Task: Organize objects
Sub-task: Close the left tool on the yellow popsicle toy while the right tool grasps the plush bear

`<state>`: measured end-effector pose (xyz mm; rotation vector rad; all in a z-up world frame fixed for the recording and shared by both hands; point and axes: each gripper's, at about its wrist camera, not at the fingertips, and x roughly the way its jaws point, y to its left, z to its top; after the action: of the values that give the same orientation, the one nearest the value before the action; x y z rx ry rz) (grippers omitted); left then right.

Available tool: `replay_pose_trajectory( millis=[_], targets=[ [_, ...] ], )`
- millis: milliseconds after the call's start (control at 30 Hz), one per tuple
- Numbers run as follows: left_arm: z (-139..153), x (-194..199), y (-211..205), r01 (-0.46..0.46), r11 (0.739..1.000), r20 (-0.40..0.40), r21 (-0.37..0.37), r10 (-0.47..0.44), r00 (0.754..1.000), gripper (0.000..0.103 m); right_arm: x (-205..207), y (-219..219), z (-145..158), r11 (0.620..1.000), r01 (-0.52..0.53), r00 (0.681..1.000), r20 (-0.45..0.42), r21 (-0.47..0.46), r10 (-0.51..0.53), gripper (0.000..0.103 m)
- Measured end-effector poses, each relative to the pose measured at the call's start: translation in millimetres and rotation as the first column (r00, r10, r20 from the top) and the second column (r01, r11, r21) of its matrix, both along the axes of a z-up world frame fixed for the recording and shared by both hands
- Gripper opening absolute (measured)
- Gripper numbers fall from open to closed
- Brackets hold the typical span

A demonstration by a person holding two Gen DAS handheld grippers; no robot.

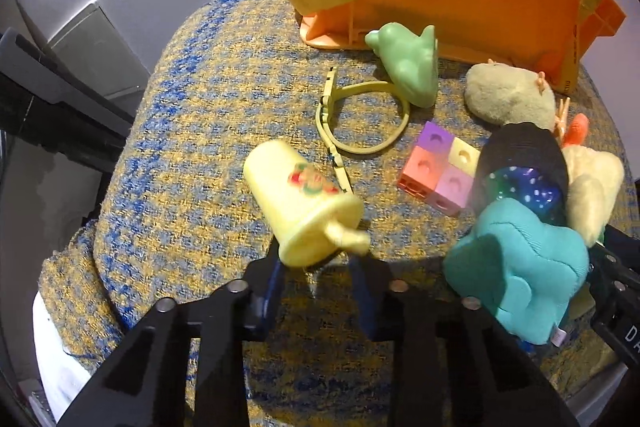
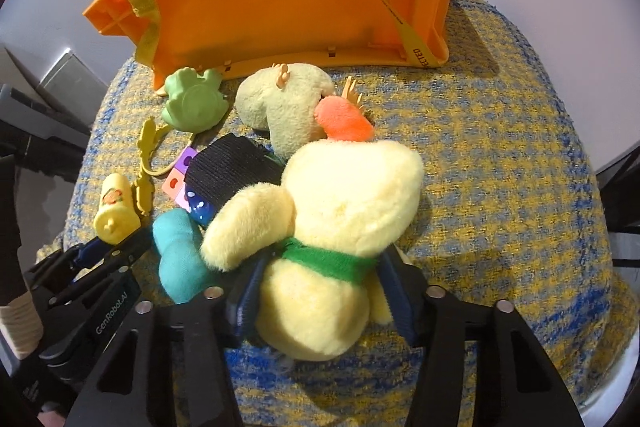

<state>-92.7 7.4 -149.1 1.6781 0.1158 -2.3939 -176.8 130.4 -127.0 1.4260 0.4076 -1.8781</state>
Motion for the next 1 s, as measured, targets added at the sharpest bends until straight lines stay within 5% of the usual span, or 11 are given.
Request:
replay_pose_trajectory(
  millis=[67, 233, 533, 700, 800, 867, 1000],
  targets=[
    [3.0, 2.5, 0.2, 0.004, 1.000, -0.008, 0.015, -0.004, 1.000, 0.014, 3.6, -0.6, 3.7, 1.000, -0.001, 1.000, -0.012, -0.006, 0.001, 0.048],
    [18.9, 11.1, 1.7, 0.015, 0.999, -0.051, 0.033, -0.013, 0.999, 0.005, 6.7, 3.6, 19.1, 1.000, -0.002, 0.999, -0.038, -0.030, 0.001, 0.043],
    [45.0, 28.7, 1.3, 0.007, 0.998, -0.105, 0.055, -0.001, 0.995, 0.002, 15.5, 18.5, 50.9, 0.997, 0.001, 0.996, -0.091, -0.083, -0.009, 0.042],
    [56.6, 2.7, 0.9, -0.004, 0.999, -0.112, 0.050, 0.010, 0.994, 0.002, 15.5, 22.5, 58.7, 0.995, 0.005, 0.994, -0.105, -0.097, -0.015, 0.042],
    [55.2, 17.4, -1.8, -0.006, 0.999, -0.100, 0.042, 0.010, 0.995, 0.014, 16.5, 23.9, 57.9, 0.995, 0.005, 0.994, -0.105, -0.096, -0.016, 0.042],
    [50.0, 19.4, -0.9, -0.006, 0.999, -0.095, 0.032, 0.009, 0.995, 0.042, 17.0, 23.3, 56.8, 0.995, 0.005, 0.995, -0.103, -0.095, -0.015, 0.042],
    [46.1, 15.6, -1.1, -0.003, 1.000, -0.107, 0.011, 0.004, 0.994, 0.065, 16.1, 22.6, 55.2, 0.996, 0.007, 0.994, -0.105, -0.094, -0.016, 0.042]
  ],
)
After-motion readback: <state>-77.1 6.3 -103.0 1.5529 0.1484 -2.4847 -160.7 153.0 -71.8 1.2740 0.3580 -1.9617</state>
